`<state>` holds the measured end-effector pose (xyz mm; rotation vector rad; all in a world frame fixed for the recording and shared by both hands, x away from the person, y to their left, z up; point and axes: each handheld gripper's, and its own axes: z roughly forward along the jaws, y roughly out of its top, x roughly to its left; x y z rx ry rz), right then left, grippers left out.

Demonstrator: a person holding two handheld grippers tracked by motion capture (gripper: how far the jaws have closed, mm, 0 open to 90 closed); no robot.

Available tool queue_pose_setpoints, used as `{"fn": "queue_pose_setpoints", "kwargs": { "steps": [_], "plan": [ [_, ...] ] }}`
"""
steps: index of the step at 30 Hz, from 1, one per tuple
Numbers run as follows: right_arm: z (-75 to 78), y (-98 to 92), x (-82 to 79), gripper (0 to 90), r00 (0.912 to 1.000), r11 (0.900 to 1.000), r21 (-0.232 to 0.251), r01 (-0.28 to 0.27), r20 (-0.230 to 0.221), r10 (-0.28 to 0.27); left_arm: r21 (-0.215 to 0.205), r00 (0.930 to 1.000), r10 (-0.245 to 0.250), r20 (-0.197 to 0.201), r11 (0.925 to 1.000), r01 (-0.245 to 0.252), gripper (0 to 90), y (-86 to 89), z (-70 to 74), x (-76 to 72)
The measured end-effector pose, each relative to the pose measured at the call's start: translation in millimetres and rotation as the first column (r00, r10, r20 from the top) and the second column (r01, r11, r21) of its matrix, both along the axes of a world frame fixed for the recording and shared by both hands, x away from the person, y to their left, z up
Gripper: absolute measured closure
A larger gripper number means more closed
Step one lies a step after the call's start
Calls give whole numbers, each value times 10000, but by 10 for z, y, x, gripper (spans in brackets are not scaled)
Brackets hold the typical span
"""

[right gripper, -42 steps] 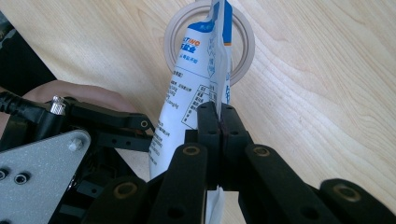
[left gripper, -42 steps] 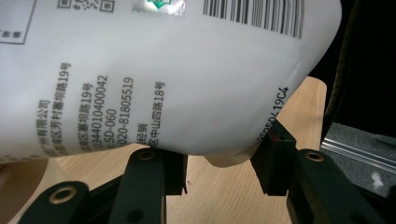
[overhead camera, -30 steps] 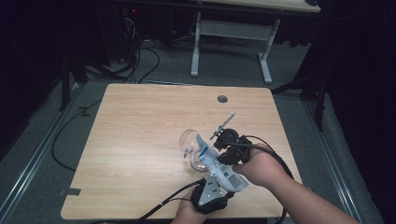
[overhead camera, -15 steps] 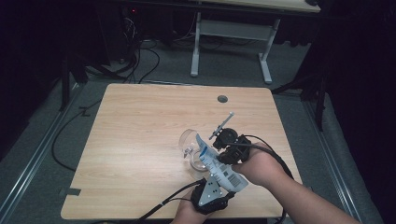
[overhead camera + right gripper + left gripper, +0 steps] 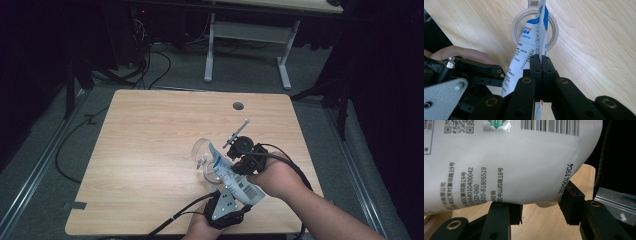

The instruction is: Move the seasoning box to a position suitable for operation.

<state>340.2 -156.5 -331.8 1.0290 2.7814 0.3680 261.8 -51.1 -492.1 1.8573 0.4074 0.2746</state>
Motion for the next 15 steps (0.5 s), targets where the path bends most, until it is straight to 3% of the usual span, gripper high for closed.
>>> {"fn": "queue_pose_setpoints", "kwargs": {
  "steps": [15],
  "plan": [
    [13,-7,27,900,10000,9999,90,-46,-44,46,-32,10000,-22,-18,10000,22,582,0,21,7]
  ]
}}
